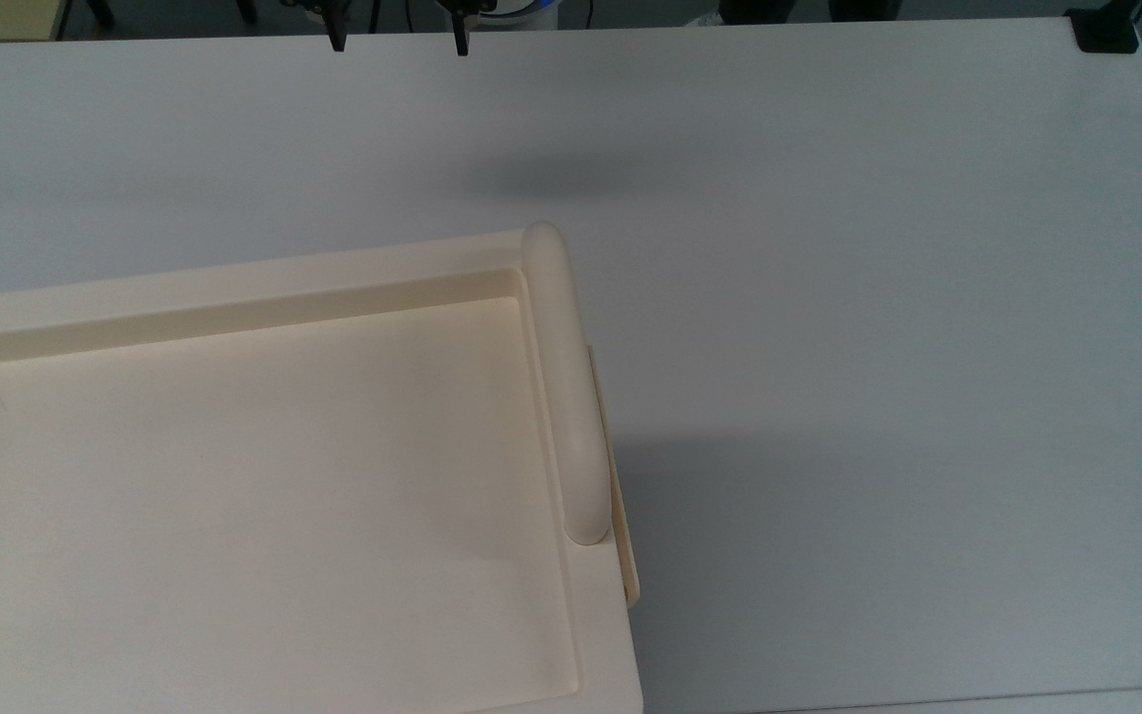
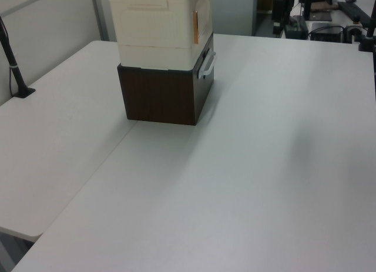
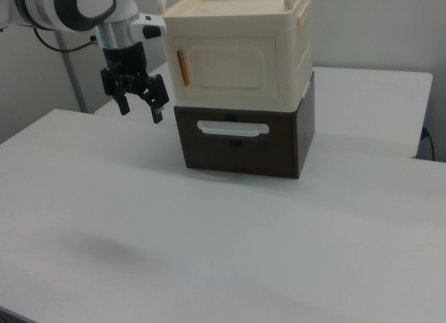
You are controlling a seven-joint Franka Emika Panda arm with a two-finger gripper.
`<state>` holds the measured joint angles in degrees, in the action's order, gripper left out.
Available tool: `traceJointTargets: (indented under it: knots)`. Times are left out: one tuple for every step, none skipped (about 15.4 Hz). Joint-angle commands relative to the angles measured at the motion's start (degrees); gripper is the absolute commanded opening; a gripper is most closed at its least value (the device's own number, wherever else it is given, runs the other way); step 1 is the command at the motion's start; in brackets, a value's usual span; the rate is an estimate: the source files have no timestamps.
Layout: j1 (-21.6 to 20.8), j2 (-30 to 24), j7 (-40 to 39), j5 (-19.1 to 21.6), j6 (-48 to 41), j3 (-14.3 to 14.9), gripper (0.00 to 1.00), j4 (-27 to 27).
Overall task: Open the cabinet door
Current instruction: 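Move the open gripper toward the orange handle on the cream cabinet door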
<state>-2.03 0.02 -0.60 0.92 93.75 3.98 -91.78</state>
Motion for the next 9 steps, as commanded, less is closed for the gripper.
traceJointTargets:
  knots:
    - [-0.7,-0.3,0.1,-0.4,0.9,0.4,1.0,-0.2]
    - [-0.6,-0.2,-1.2,-0.4,1.0,0.4,1.0,-0.2]
    - [-0.6,-0.3,-3.1,-0.4,1.0,0.4,1.0,-0.2]
    - [-0.5,-0.4,-5.2,-0.4,1.0,0.5,1.0,-0.1]
    - [-0.3,-0.5,-7.2,-0.4,0.9,0.5,1.0,-0.1]
    - [-0.3,-0.5,-9.4,-0.4,1.0,0.5,1.0,-0.1]
    - [-0.2,-0.5,-10.9,-0.7,1.0,0.5,1.0,0.0]
    - [-0.2,-0.5,-11.2,-0.7,1.2,0.5,1.0,0.1]
    - [-0.2,-0.5,-10.7,-0.7,2.0,0.4,1.0,0.1]
